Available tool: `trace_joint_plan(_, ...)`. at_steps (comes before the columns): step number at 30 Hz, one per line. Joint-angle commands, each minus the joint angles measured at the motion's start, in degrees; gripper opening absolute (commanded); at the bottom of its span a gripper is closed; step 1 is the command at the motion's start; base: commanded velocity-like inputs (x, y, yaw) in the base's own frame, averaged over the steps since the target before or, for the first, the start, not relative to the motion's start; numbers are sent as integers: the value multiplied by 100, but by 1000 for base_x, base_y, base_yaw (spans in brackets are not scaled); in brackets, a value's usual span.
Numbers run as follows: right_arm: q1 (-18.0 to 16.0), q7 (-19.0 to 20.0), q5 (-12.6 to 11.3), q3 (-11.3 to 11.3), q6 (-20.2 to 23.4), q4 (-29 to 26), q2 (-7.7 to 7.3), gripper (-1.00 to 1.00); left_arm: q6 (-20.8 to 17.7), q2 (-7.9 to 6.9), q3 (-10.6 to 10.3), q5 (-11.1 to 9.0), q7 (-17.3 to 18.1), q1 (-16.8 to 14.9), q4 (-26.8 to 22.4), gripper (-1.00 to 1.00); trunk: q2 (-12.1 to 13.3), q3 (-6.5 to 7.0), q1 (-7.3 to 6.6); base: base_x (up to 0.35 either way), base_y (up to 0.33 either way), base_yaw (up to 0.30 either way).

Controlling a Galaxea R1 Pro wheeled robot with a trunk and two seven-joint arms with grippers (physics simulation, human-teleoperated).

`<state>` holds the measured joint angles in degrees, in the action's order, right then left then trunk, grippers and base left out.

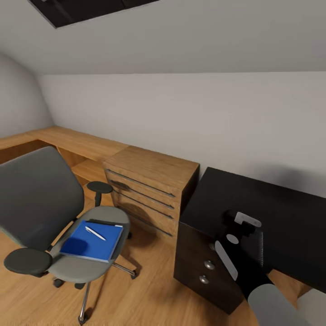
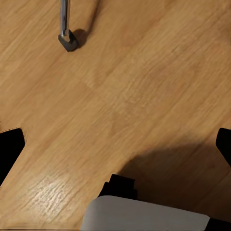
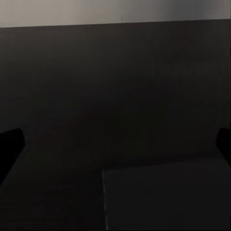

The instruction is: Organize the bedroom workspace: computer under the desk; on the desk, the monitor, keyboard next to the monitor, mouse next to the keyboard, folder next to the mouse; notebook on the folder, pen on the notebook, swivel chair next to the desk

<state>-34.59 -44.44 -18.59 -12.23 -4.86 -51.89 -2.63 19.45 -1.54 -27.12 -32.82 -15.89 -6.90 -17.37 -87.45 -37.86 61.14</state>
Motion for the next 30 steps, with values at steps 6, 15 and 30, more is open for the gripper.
trace_joint_plan(6,2,-30,-57,-35,-50,3,16,100,20,-4,-38,-20,-45,-4,-3,100,-3,-44,0,0,0,199)
trace_joint_plan(15,16,-28,-57,-42,-50,5,33,100,27,-4,-37,-15,-46,-4,-3,100,-3,-102,0,0,0,199)
trace_joint_plan(30,31,-27,-57,-43,-59,21,62,100,24,-4,-40,-31,-46,-4,-3,100,-3,-143,0,0,0,105)
